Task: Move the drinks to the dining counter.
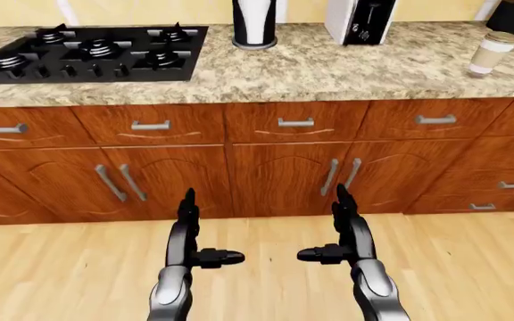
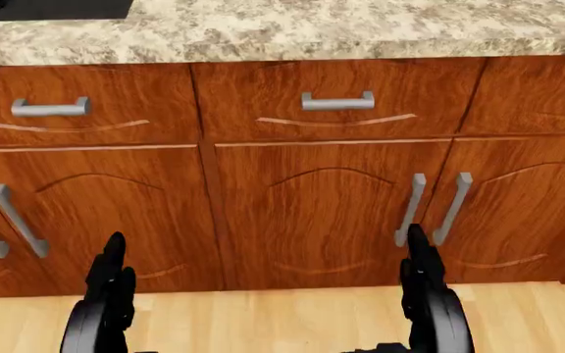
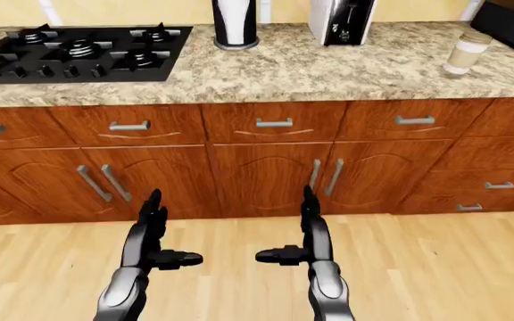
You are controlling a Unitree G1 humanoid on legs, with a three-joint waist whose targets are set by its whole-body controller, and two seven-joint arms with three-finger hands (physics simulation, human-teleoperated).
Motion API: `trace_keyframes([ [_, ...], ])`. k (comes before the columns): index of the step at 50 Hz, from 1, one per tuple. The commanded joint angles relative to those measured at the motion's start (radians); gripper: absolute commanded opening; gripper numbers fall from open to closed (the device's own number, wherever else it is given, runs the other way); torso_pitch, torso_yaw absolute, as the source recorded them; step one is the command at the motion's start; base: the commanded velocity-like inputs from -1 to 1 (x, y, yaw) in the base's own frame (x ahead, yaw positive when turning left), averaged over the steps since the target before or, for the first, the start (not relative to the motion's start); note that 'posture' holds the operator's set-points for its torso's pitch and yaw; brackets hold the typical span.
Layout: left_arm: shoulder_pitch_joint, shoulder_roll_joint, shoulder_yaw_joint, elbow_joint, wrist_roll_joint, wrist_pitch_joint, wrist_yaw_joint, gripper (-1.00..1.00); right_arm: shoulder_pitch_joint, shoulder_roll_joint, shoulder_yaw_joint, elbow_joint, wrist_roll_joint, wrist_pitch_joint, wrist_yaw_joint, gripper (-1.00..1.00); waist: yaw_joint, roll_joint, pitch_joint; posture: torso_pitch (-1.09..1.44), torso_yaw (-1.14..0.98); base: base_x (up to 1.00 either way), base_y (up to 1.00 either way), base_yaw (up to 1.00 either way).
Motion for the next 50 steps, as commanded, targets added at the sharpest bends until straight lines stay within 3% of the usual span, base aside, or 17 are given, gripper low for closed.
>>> trace_keyframes([
  [1, -0.037, 0.004, 0.005, -0.073, 0.007, -0.084, 0.013, 1.0, -0.036, -0.007, -0.007, -0.066, -0.004, -0.071, -0.008, 1.0, -0.002, -0.008, -0.001, 0.0, 0.0, 0.0, 0.0, 0.0],
  [3, -0.03, 0.001, 0.003, -0.084, 0.005, -0.091, 0.014, 1.0, -0.04, -0.007, -0.008, -0.057, -0.011, -0.08, -0.016, 1.0, 0.007, -0.001, -0.062, 0.0, 0.0, 0.0, 0.0, 0.0],
  [5, -0.034, 0.003, 0.007, -0.076, -0.002, -0.09, 0.01, 1.0, -0.024, -0.002, 0.001, -0.088, -0.014, -0.074, -0.017, 1.0, 0.006, -0.007, -0.017, 0.0, 0.0, 0.0, 0.0, 0.0],
  [8, -0.031, 0.005, 0.008, -0.086, -0.007, -0.082, 0.005, 1.0, -0.023, -0.002, 0.0, -0.1, -0.011, -0.068, -0.017, 1.0, 0.008, -0.007, -0.074, 0.0, 0.0, 0.0, 0.0, 0.0],
  [13, -0.028, 0.014, 0.018, -0.194, -0.03, 0.001, -0.01, 1.0, -0.038, -0.003, -0.002, -0.108, -0.018, -0.064, -0.032, 1.0, 0.008, -0.004, -0.079, 0.0, 0.0, 0.0, 0.0, 0.0],
  [23, -0.166, 0.057, 0.067, -0.61, -0.027, 0.466, -0.029, 1.0, -0.11, -0.033, -0.067, -0.494, 0.031, 0.301, -0.011, 1.0, 0.01, -0.001, -0.091, 0.0, 0.0, 0.0, 0.0, 0.0],
  [24, -0.176, 0.06, 0.07, -0.63, -0.027, 0.49, -0.029, 1.0, -0.115, -0.036, -0.073, -0.496, 0.037, 0.303, -0.011, 1.0, 0.012, 0.003, -0.103, 0.0, 0.0, 0.0, -0.44, 0.0],
  [26, -0.187, 0.062, 0.073, -0.649, -0.025, 0.513, -0.027, 1.0, -0.118, -0.04, -0.08, -0.496, 0.044, 0.311, -0.014, 1.0, 0.005, 0.072, -0.061, 0.0, 0.0, 0.0, -1.0, 0.0],
  [30, -0.176, 0.055, 0.064, -0.641, -0.019, 0.497, -0.03, 1.0, -0.115, -0.042, -0.087, -0.523, 0.06, 0.33, -0.016, 1.0, 0.012, 0.08, -0.067, 0.0, 0.0, 0.0, -1.0, 0.0],
  [39, -0.15, 0.042, 0.037, -0.629, 0.001, 0.461, -0.033, 1.0, -0.103, -0.043, -0.09, -0.553, 0.082, 0.329, 0.007, 1.0, 0.0, 0.013, -0.051, 0.0, 0.0, 0.0, -0.89, -0.11],
  [40, -0.148, 0.041, 0.037, -0.634, 0.001, 0.464, -0.035, 1.0, -0.101, -0.042, -0.091, -0.546, 0.083, 0.322, 0.008, 1.0, -0.001, -0.1, -0.054, 0.0, 0.0, 0.0, 0.0, -1.0],
  [41, -0.146, 0.041, 0.038, -0.644, 0.002, 0.47, -0.036, 1.0, -0.099, -0.042, -0.089, -0.543, 0.083, 0.317, 0.008, 1.0, -0.028, -0.166, -0.065, 0.0, 0.0, 0.0, 0.0, -1.0],
  [42, -0.145, 0.042, 0.04, -0.648, 0.003, 0.473, -0.037, 1.0, -0.098, -0.042, -0.088, -0.551, 0.083, 0.323, 0.007, 1.0, -0.037, -0.107, -0.04, 0.0, 0.0, 0.0, 0.0, -1.0],
  [43, -0.144, 0.042, 0.042, -0.648, 0.004, 0.472, -0.038, 1.0, -0.096, -0.042, -0.082, -0.559, 0.08, 0.326, 0.008, 1.0, -0.034, -0.091, -0.068, 0.0, 0.0, 0.0, 0.0, -1.0],
  [46, -0.14, 0.04, 0.047, -0.637, 0.003, 0.455, -0.039, 1.0, -0.09, -0.042, -0.08, -0.561, 0.077, 0.32, 0.016, 1.0, -0.057, -0.05, -0.072, 0.0, 0.0, 0.0, 0.0, -1.0],
  [48, -0.138, 0.04, 0.046, -0.655, 0.003, 0.466, -0.039, 1.0, -0.092, -0.044, -0.075, -0.551, 0.061, 0.309, 0.017, 1.0, -0.028, -0.037, -0.042, 0.0, 0.0, 0.0, -0.5, -0.5],
  [50, -0.142, 0.042, 0.05, -0.668, 0.002, 0.477, -0.04, 1.0, -0.093, -0.041, -0.069, -0.539, 0.05, 0.303, 0.018, 1.0, 0.001, 0.059, 0.005, 0.0, 0.0, 0.0, -1.0, 0.0],
])
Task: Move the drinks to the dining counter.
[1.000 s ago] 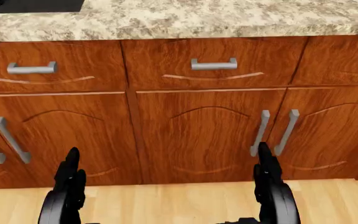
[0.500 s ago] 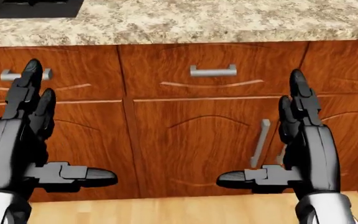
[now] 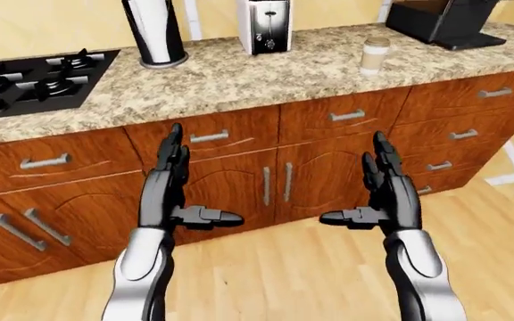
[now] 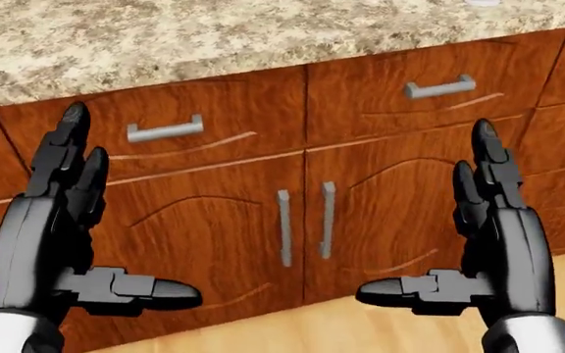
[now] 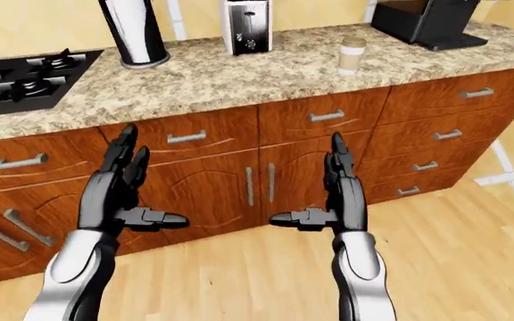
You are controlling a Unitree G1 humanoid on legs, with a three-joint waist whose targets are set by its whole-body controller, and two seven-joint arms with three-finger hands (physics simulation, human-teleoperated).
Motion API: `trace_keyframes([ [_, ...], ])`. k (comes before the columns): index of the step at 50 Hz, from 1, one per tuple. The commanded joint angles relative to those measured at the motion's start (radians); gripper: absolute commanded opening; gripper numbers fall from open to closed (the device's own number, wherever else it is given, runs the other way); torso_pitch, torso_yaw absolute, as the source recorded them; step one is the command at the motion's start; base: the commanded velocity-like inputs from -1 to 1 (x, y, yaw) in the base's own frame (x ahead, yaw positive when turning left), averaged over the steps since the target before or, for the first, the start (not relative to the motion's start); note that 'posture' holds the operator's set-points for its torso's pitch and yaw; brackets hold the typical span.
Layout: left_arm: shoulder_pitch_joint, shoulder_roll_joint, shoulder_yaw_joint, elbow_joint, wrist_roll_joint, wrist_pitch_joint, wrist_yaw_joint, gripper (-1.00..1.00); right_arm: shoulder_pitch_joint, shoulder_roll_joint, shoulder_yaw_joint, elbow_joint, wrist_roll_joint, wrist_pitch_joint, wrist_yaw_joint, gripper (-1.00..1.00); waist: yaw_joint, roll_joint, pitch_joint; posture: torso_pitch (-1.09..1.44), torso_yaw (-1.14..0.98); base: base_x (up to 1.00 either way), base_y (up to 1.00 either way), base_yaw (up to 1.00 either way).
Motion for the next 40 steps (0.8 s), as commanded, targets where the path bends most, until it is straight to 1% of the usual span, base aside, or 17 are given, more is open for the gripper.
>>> trace_keyframes([
  [1, -0.009, 0.011, 0.03, -0.028, 0.004, -0.006, 0.008, 1.0, -0.021, 0.008, 0.036, -0.006, -0.007, -0.036, 0.016, 1.0, 0.015, 0.022, 0.009, 0.0, 0.0, 0.0, -1.0, 0.0],
  [3, -0.009, 0.014, 0.036, -0.042, 0.002, 0.003, 0.007, 1.0, -0.022, 0.01, 0.043, -0.001, -0.015, -0.037, 0.017, 1.0, 0.057, 0.076, -0.022, 0.0, 0.0, 0.0, -0.54, 0.0],
  [4, -0.011, 0.015, 0.04, -0.055, -0.001, 0.015, 0.007, 1.0, -0.023, 0.01, 0.048, -0.004, -0.021, -0.033, 0.018, 1.0, 0.041, -0.005, -0.031, 0.0, 0.0, 0.0, -0.18, 0.0],
  [5, -0.012, 0.016, 0.042, -0.06, -0.003, 0.021, 0.007, 1.0, -0.023, 0.011, 0.048, -0.006, -0.022, -0.033, 0.019, 1.0, 0.039, -0.023, -0.05, 0.0, 0.0, 0.12, -0.18, 0.0],
  [6, -0.015, 0.019, 0.045, -0.072, -0.004, 0.031, 0.006, 1.0, -0.027, 0.011, 0.042, -0.01, -0.017, -0.029, 0.021, 1.0, 0.049, -0.044, -0.049, 0.0, 0.0, 0.17, -0.18, 0.0],
  [8, -0.02, 0.022, 0.048, -0.084, -0.005, 0.045, 0.006, 1.0, -0.028, 0.01, 0.038, -0.02, -0.012, -0.018, 0.023, 1.0, 0.044, -0.125, -0.059, 0.0, 0.0, 0.19, -0.23, 0.0],
  [9, -0.023, 0.023, 0.047, -0.095, -0.004, 0.057, 0.006, 1.0, -0.029, 0.01, 0.041, -0.021, -0.013, -0.017, 0.024, 1.0, 0.033, -0.126, -0.044, 0.0, 0.0, 0.22, -0.35, 0.0],
  [10, -0.025, 0.023, 0.046, -0.106, -0.003, 0.069, 0.008, 1.0, -0.03, 0.01, 0.042, -0.021, -0.015, -0.017, 0.024, 1.0, 0.039, -0.096, -0.034, 0.0, 0.0, 0.25, -0.36, 0.0],
  [12, -0.029, 0.022, 0.043, -0.103, -0.001, 0.068, 0.007, 1.0, -0.027, 0.011, 0.049, -0.006, -0.019, -0.028, 0.031, 1.0, 0.036, -0.109, -0.045, 0.0, 0.0, 0.3, -0.36, 0.0],
  [16, -0.057, 0.031, 0.054, -0.124, -0.004, 0.107, 0.007, 1.0, -0.032, 0.01, 0.052, -0.028, -0.024, -0.009, 0.036, 1.0, 0.038, -0.088, -0.05, 0.0, 0.0, 0.33, -0.32, 0.0],
  [21, -0.06, 0.038, 0.071, -0.151, -0.014, 0.129, 0.005, 1.0, -0.038, 0.012, 0.055, -0.043, -0.028, 0.008, 0.036, 1.0, 0.037, -0.096, -0.052, 0.0, 0.0, 0.36, -0.12, 0.0],
  [29, -0.104, 0.058, 0.086, -0.205, -0.036, 0.202, 0.017, 1.0, -0.07, 0.004, 0.042, -0.115, -0.015, 0.088, 0.036, 1.0, 0.012, -0.072, -0.063, 0.0, 0.0, 0.38, -0.12, 0.0],
  [31, -0.106, 0.059, 0.084, -0.207, -0.036, 0.205, 0.016, 1.0, -0.071, 0.003, 0.04, -0.119, -0.011, 0.093, 0.037, 1.0, -0.002, -0.04, -0.054, 0.0, 0.0, 0.49, -0.39, 0.0],
  [32, -0.107, 0.059, 0.083, -0.206, -0.036, 0.205, 0.017, 1.0, -0.07, 0.002, 0.04, -0.12, -0.011, 0.093, 0.037, 1.0, -0.006, -0.01, -0.059, 0.0, 0.0, 0.52, -0.53, 0.0],
  [34, -0.106, 0.057, 0.086, -0.225, -0.042, 0.22, 0.017, 1.0, -0.058, 0.007, 0.044, -0.121, -0.01, 0.082, 0.037, 1.0, 0.003, -0.016, -0.02, 0.0, 0.0, 0.52, -0.61, 0.0],
  [38, -0.119, 0.063, 0.098, -0.254, -0.052, 0.254, 0.018, 1.0, -0.069, 0.006, 0.045, -0.134, -0.005, 0.099, 0.034, 1.0, 0.0, 0.017, -0.074, 0.0, 0.0, 0.13, -0.83, 0.0],
  [40, -0.121, 0.067, 0.102, -0.25, -0.055, 0.252, 0.019, 1.0, -0.072, 0.005, 0.043, -0.148, -0.002, 0.111, 0.032, 1.0, -0.001, 0.012, -0.063, 0.0, 0.0, 0.0, -0.9, 0.0],
])
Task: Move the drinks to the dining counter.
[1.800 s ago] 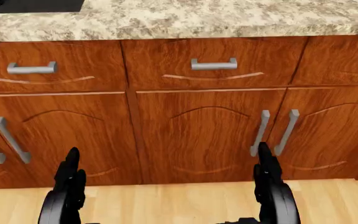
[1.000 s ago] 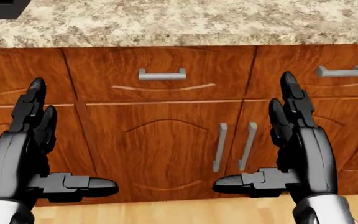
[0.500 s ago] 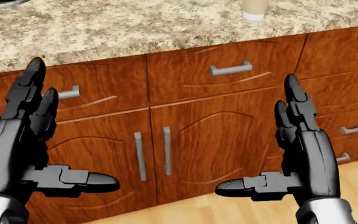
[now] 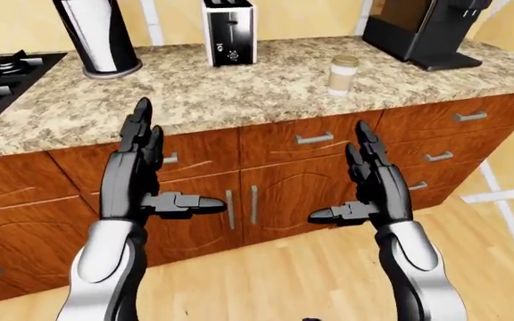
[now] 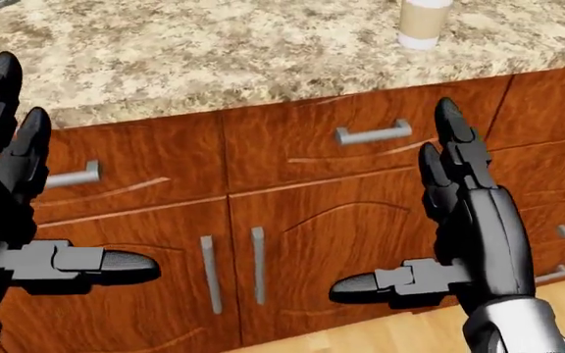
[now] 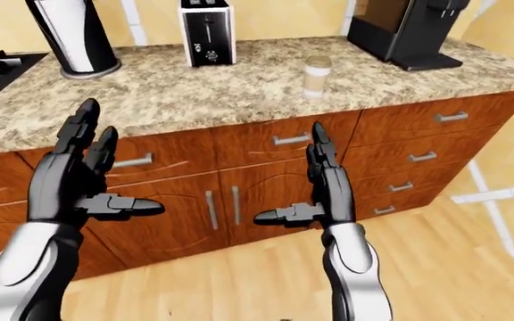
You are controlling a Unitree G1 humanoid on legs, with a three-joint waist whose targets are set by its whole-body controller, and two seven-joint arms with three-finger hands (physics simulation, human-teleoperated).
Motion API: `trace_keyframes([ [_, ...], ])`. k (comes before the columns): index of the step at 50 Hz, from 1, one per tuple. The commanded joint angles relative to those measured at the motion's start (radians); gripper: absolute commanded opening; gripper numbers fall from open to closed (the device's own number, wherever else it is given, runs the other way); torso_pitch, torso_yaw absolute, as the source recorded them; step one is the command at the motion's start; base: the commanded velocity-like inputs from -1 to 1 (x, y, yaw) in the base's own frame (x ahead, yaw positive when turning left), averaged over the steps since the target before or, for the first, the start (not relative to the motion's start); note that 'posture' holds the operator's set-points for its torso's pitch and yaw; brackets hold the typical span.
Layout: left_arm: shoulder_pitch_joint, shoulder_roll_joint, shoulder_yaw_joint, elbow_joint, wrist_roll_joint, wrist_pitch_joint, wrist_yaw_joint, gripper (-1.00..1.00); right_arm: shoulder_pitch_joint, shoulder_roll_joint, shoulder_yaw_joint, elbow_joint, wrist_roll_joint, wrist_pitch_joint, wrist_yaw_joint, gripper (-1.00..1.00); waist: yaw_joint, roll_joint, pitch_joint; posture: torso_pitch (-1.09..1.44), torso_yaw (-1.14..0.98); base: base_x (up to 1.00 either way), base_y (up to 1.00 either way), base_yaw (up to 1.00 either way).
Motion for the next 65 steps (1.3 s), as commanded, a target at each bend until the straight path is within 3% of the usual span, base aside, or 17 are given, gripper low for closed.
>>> trace_keyframes([
  [1, -0.018, 0.004, -0.002, -0.03, -0.011, -0.02, -0.002, 1.0, -0.017, -0.008, -0.011, -0.058, 0.002, -0.019, -0.007, 1.0, -0.006, 0.007, -0.009, 0.0, 0.0, 0.0, -0.92, 0.0],
  [8, -0.023, 0.012, 0.005, -0.037, -0.017, -0.011, -0.002, 1.0, -0.01, -0.005, -0.012, -0.047, 0.007, -0.041, -0.004, 1.0, -0.018, -0.053, -0.011, 0.0, 0.0, 0.0, -0.92, 0.0],
  [13, -0.025, 0.012, 0.003, -0.041, -0.018, -0.008, 0.0, 1.0, -0.013, -0.006, -0.011, -0.062, 0.009, -0.029, -0.007, 1.0, -0.022, -0.142, -0.035, 0.0, 0.0, 0.0, -0.92, 0.0],
  [14, -0.026, 0.013, 0.006, -0.045, -0.02, -0.002, 0.001, 1.0, -0.015, -0.007, -0.011, -0.067, 0.013, -0.025, -0.005, 1.0, -0.036, -0.109, -0.036, 0.0, 0.0, 0.0, -0.91, 0.0],
  [20, -0.042, 0.022, 0.02, -0.084, -0.031, 0.044, 0.004, 1.0, -0.021, -0.008, -0.012, -0.101, 0.02, -0.007, -0.005, 1.0, -0.04, -0.138, -0.019, 0.0, 0.0, 0.0, -0.31, 0.0],
  [25, -0.03, 0.022, 0.019, -0.073, -0.031, 0.024, 0.002, 1.0, -0.016, -0.006, -0.004, -0.096, 0.019, -0.015, -0.003, 1.0, -0.029, -0.099, -0.004, 0.0, 0.0, 0.0, -0.03, 0.0],
  [29, -0.028, 0.022, 0.02, -0.07, -0.032, 0.017, 0.001, 1.0, -0.016, -0.005, -0.001, -0.099, 0.016, -0.016, -0.002, 1.0, 0.004, -0.047, -0.035, 0.0, 0.0, 0.0, -0.29, 0.0],
  [30, -0.028, 0.021, 0.021, -0.068, -0.032, 0.015, 0.001, 1.0, -0.017, -0.005, -0.002, -0.093, 0.016, -0.02, -0.002, 1.0, 0.006, -0.059, -0.046, 0.0, 0.0, 0.0, -0.07, 0.0],
  [31, -0.028, 0.021, 0.021, -0.062, -0.032, 0.009, 0.001, 1.0, -0.014, -0.005, 0.0, -0.093, 0.014, -0.03, 0.001, 1.0, 0.011, -0.09, 0.006, 0.0, 0.0, 0.0, 0.0, 0.0],
  [33, -0.024, 0.02, 0.018, -0.061, -0.032, 0.005, 0.001, 1.0, -0.011, -0.005, 0.003, -0.089, 0.006, -0.047, 0.003, 1.0, 0.032, -0.097, -0.015, 0.0, 0.0, 0.0, 0.0, 0.12],
  [35, -0.016, 0.018, 0.017, -0.056, -0.03, -0.005, 0.0, 1.0, -0.009, -0.005, 0.002, -0.081, 0.004, -0.06, 0.004, 1.0, 0.044, -0.185, 0.004, 0.0, 0.0, 0.0, 0.0, 0.71],
  [37, -0.016, 0.018, 0.019, -0.061, -0.03, 0.002, 0.0, 1.0, -0.009, -0.005, 0.004, -0.083, 0.002, -0.065, 0.008, 1.0, 0.025, -0.134, 0.007, 0.0, 0.0, 0.0, 0.0, 0.96],
  [48, -0.054, 0.037, 0.037, -0.039, -0.039, 0.016, 0.0, 1.0, -0.027, -0.002, 0.0, -0.146, 0.007, -0.016, -0.019, 1.0, -0.001, -0.068, -0.011, 0.0, 0.0, 0.0, 0.0, 0.64],
  [51, -0.068, 0.043, 0.038, -0.047, -0.045, 0.032, 0.006, 1.0, -0.03, -0.001, -0.002, -0.176, 0.016, 0.013, -0.025, 1.0, -0.006, 0.01, -0.009, 0.0, 0.0, 0.14, 0.0, 0.0],
  [56, -0.065, 0.043, 0.04, -0.051, -0.049, 0.031, 0.007, 1.0, -0.035, -0.004, 0.001, -0.161, 0.013, 0.004, -0.027, 1.0, 0.01, -0.023, 0.001, 0.0, 0.0, 0.21, 0.0, 0.0],
  [61, -0.057, 0.042, 0.038, -0.046, -0.05, 0.018, 0.007, 1.0, -0.04, -0.003, 0.002, -0.155, 0.015, 0.01, -0.03, 1.0, 0.015, -0.146, -0.001, 0.0, 0.0, 0.35, 0.0, 0.0],
  [65, -0.06, 0.042, 0.04, -0.054, -0.053, 0.027, 0.01, 1.0, -0.042, -0.005, 0.0, -0.144, 0.015, 0.002, -0.029, 1.0, 0.016, -0.117, 0.004, 0.0, 0.0, 0.45, 0.0, 0.0],
])
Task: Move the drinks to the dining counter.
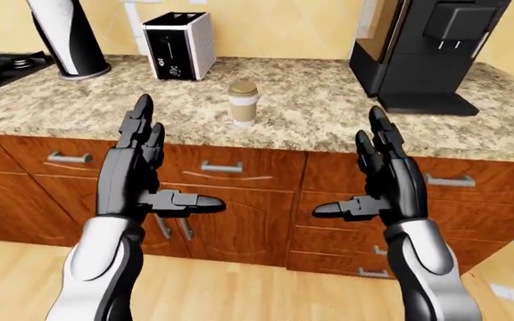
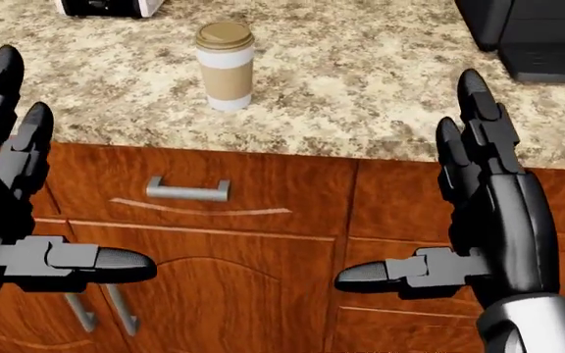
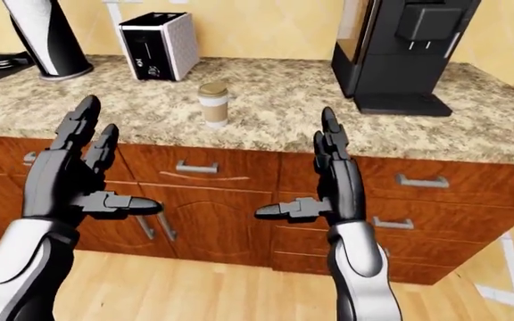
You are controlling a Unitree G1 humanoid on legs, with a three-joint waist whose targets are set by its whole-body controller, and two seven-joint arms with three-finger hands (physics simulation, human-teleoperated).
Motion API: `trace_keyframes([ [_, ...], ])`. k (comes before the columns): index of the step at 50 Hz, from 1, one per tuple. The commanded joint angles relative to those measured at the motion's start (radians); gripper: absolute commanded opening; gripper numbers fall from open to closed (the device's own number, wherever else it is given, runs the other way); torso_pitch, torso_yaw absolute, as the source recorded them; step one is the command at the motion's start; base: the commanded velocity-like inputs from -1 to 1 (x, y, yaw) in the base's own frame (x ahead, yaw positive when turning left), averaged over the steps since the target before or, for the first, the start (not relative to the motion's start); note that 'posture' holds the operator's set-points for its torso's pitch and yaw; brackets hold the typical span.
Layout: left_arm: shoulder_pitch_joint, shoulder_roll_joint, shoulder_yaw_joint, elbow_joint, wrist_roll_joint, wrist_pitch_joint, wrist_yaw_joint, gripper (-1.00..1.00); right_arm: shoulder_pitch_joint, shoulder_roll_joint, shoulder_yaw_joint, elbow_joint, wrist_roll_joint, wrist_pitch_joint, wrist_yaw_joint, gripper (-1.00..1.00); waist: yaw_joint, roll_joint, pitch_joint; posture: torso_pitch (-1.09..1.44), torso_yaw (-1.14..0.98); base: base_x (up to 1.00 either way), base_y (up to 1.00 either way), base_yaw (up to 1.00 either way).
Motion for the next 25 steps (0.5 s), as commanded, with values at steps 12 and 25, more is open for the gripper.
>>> trace_keyframes([
  [12, -0.038, 0.02, 0.033, -0.049, -0.011, -0.012, 0.012, 1.0, -0.037, 0.001, 0.014, -0.041, 0.005, -0.024, 0.001, 1.0, -0.022, 0.139, -0.031, 0.0, 0.0, 0.46, 0.0, 0.0],
  [25, -0.023, 0.016, 0.028, -0.055, -0.01, -0.021, 0.012, 1.0, -0.033, -0.001, 0.006, -0.038, 0.023, -0.031, -0.008, 1.0, 0.019, 0.044, -0.031, 0.0, 0.0, 0.38, 0.0, 0.0],
])
